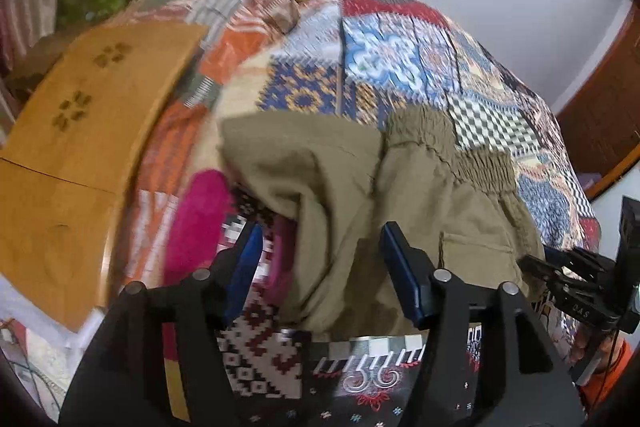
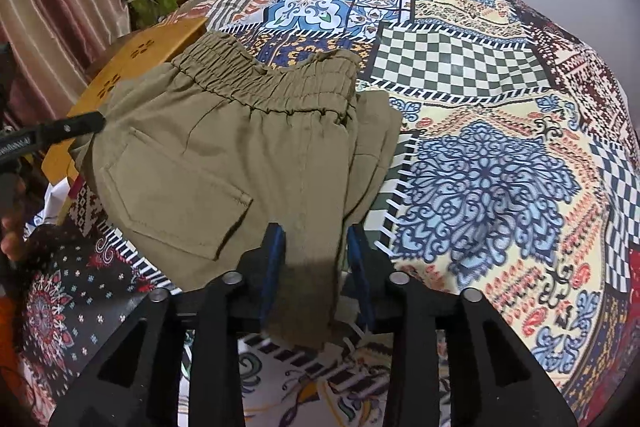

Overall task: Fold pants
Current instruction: 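Lower the folded pants onto the quilt and open both tools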

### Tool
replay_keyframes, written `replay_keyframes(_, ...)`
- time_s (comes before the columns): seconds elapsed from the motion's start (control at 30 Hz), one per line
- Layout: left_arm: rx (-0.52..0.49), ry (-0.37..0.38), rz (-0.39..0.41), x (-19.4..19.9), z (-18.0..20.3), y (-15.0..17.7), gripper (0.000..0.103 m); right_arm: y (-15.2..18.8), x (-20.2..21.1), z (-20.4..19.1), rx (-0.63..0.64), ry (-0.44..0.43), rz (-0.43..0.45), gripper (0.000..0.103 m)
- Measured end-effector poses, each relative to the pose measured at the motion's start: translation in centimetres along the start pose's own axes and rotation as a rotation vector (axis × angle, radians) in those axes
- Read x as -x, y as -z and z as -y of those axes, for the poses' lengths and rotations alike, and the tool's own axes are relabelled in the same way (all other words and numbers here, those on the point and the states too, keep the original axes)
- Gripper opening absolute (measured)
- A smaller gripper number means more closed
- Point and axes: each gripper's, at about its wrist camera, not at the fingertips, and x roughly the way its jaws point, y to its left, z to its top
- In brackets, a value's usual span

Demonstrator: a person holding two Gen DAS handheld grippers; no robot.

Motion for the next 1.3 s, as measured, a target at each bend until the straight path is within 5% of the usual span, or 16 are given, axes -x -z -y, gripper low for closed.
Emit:
replay_keyframes(0.13,0.026,-0.017,0.062,1.9,-1.2,-0.7,0.062,-0.4,2.1,0.4,-0.018,-0.008,0.070,0.031)
replay_keyframes(0.27,0.032,-0.011,0.007,0.1,-1.5,-0.7,0.062,-1.3,2.3,0.1,-0.040,-0.060,0.097,0.039)
replay_keyframes(0.43,0.020,-0.170,-0.099,-3.3,-2.7,0.5,0.054,-1.2,-1.1,-0.9,-0.014,-0.030,0.019,0.040)
replay_keyframes(0.57,0.064,-0.207,-0.090,-2.6,-4.7,0.9,0.054,-0.6,-1.6,-0.2,-0.011,-0.005,-0.001,0.040)
replay_keyframes(0.7,0.091,-0.152,-0.032,-0.2,-5.0,0.4,0.054,-1.0,-0.2,0.5,-0.044,-0.024,0.036,0.039)
replay_keyframes(0.77,0.111,-0.080,0.004,1.0,-4.1,-0.2,0.054,-1.4,0.7,0.5,-0.055,-0.031,0.072,0.040)
replay_keyframes(1.0,-0.003,-0.003,0.017,1.0,3.5,-0.9,0.054,-1.2,2.6,-0.5,-0.043,-0.077,0.100,0.040)
replay_keyframes(1.3,-0.130,-0.141,-0.076,-3.4,8.6,1.2,0.054,0.7,6.7,-0.5,0.035,-0.055,0.135,0.040)
